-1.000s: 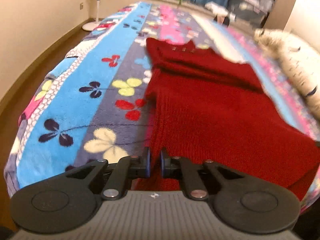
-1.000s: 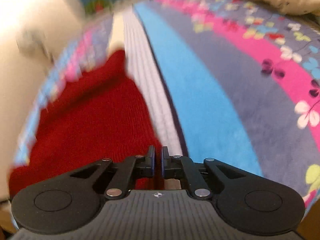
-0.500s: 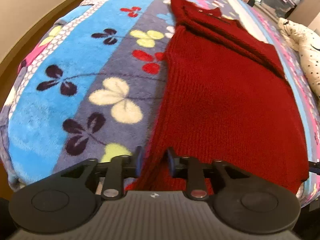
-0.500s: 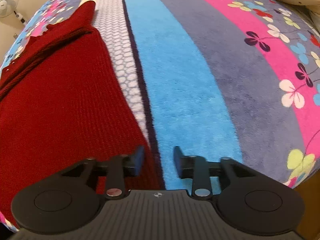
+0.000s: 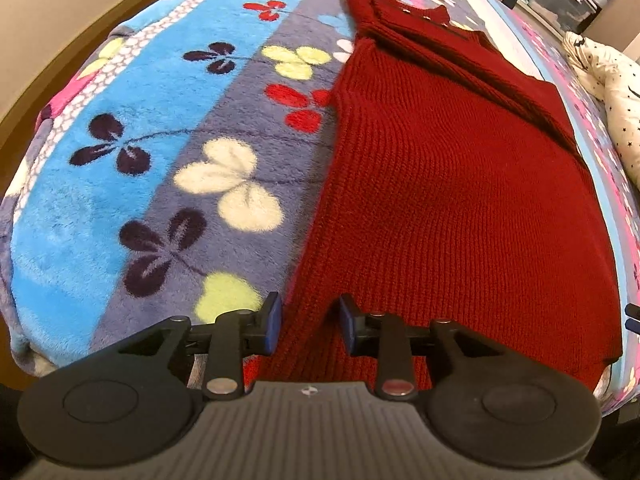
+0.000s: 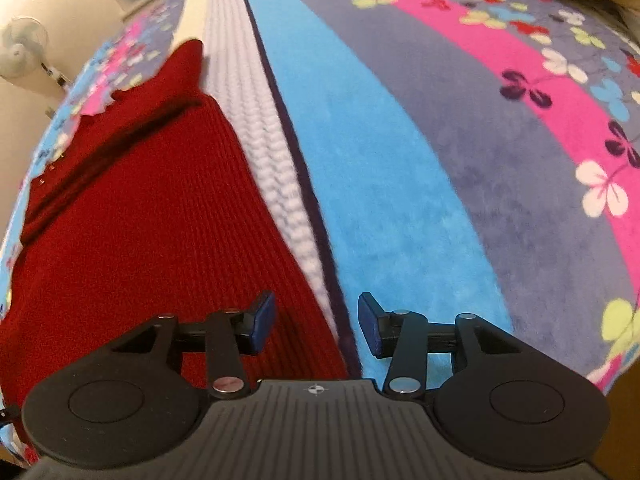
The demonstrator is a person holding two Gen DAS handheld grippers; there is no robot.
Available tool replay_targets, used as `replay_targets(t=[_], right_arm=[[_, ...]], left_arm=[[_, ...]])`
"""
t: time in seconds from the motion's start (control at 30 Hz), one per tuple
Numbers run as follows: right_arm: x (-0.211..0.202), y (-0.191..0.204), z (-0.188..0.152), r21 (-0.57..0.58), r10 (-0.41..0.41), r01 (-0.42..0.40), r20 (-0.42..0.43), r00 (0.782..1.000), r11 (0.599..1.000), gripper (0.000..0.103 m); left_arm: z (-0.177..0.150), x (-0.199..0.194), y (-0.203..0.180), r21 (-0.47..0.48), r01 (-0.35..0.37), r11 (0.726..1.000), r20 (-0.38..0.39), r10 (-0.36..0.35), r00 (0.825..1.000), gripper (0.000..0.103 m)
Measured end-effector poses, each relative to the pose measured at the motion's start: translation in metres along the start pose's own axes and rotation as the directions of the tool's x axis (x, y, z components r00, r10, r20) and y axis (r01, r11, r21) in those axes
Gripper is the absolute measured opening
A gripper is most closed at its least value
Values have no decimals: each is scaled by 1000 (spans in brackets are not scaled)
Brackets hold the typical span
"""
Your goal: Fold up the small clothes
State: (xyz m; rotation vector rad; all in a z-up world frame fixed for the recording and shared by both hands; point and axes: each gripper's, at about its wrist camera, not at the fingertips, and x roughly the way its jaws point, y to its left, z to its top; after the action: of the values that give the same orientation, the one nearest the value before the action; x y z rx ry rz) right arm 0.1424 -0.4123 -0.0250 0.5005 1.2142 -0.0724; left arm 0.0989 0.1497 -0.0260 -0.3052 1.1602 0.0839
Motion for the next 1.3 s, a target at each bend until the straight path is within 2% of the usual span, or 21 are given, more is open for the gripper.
replay_targets(t=[0.13,0.53,0.63,0.7,0.8,0.83,0.9,1.03,1.13,1.17,1.2,1.3], right_arm=[[17,10,-8,-73,-53,47,-90,994,996,52],[19,19,-10,-119,-81,71,-87,993,990,55],[17,21,-12,-128,-52,40,-87,995,991,39],[15,23,-12,-142,-23,10,-86,996,990,18],[7,25,-11,-151,10,-17,-52,999,988,12],[3,25,-10,-140,31,-35,-33,999,989,12],[-5,21,-7,-112,51,-50,2,999,992,12],[-3,10,-3,-51,16,-16,7,1000,999,12],[9,14,-8,-90,-44,38,-58,997,995,21],[12,16,-10,-108,-55,47,-76,996,993,28],[12,19,-12,-124,-61,51,-79,995,991,31],[11,21,-12,-128,-64,53,-81,995,990,31]], left_arm=[[1,3,-3,10,-10,1000,-3,10,1000,34],[0,6,-7,36,-20,999,-2,20,1000,34],[0,7,-8,40,-22,999,-3,22,1000,34],[0,7,-9,43,-22,999,-5,22,1000,34],[1,8,-9,52,-16,999,-8,17,1000,34],[0,7,-10,59,-11,998,-8,12,1000,34],[0,5,-12,73,-8,997,6,8,1000,13],[2,-5,-9,56,10,998,57,-13,998,10],[4,1,-6,32,10,999,26,-11,1000,11],[3,3,-7,34,5,999,14,-6,1000,15],[3,6,-8,44,0,999,3,0,1000,24],[0,10,-14,91,-15,996,-9,15,1000,36]])
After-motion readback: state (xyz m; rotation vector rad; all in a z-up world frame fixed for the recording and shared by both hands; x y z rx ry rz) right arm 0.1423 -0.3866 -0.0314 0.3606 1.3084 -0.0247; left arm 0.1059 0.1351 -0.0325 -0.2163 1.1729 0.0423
